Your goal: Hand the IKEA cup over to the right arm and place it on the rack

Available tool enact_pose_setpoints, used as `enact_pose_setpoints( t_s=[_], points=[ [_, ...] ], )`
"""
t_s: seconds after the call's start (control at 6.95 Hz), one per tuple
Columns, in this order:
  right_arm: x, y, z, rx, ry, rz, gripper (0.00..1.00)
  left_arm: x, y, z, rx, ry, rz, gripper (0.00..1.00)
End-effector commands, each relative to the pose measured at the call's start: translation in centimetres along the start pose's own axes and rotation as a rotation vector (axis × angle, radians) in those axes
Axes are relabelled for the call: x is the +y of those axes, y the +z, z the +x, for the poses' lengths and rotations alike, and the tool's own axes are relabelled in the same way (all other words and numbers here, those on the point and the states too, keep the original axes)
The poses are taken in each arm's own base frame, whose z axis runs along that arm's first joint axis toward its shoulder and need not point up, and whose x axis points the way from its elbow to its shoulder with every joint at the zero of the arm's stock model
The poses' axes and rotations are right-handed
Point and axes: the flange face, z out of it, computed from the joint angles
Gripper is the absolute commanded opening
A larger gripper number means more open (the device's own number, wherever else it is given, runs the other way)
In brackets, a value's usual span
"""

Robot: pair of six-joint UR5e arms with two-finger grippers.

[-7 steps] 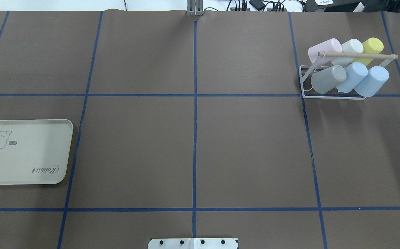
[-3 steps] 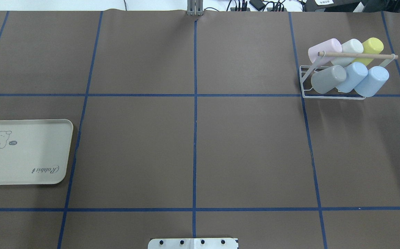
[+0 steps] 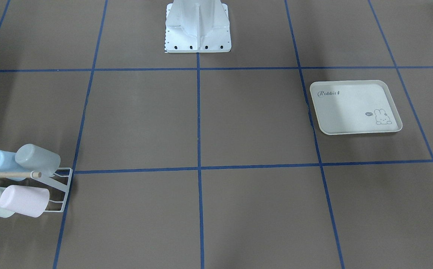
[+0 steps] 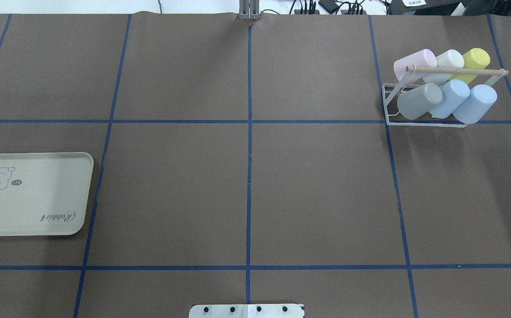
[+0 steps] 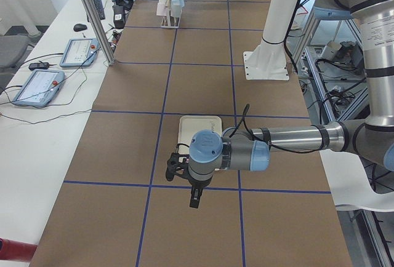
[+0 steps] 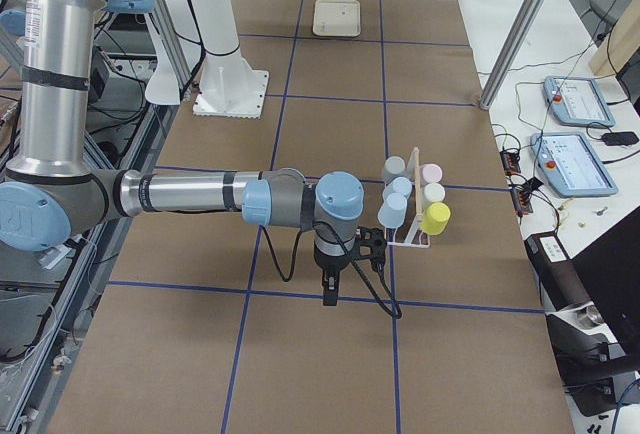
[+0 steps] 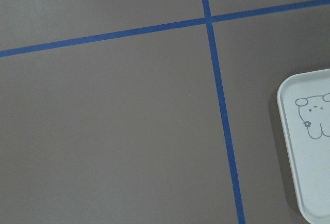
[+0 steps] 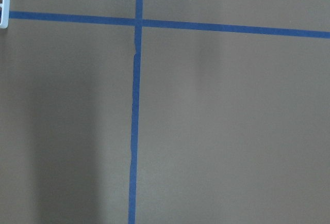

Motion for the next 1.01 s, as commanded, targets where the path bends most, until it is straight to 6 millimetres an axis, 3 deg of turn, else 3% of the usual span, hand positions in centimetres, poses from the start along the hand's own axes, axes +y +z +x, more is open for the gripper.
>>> enact_pose_setpoints(
  t_s=[0.0, 0.86],
  points=[
    [-0.09, -0.11, -0.12, -0.005, -0.002, 0.003, 0.99, -0.01, -0.02, 0.03, 0.001, 0.000, 0.001, 1.00],
    [-0.19, -0.89, -1.10, -0.042, -0.018, 0.020, 0.99, 0.46, 0.73, -0.65, 0.001, -0.020, -0.016, 1.00]
  ],
)
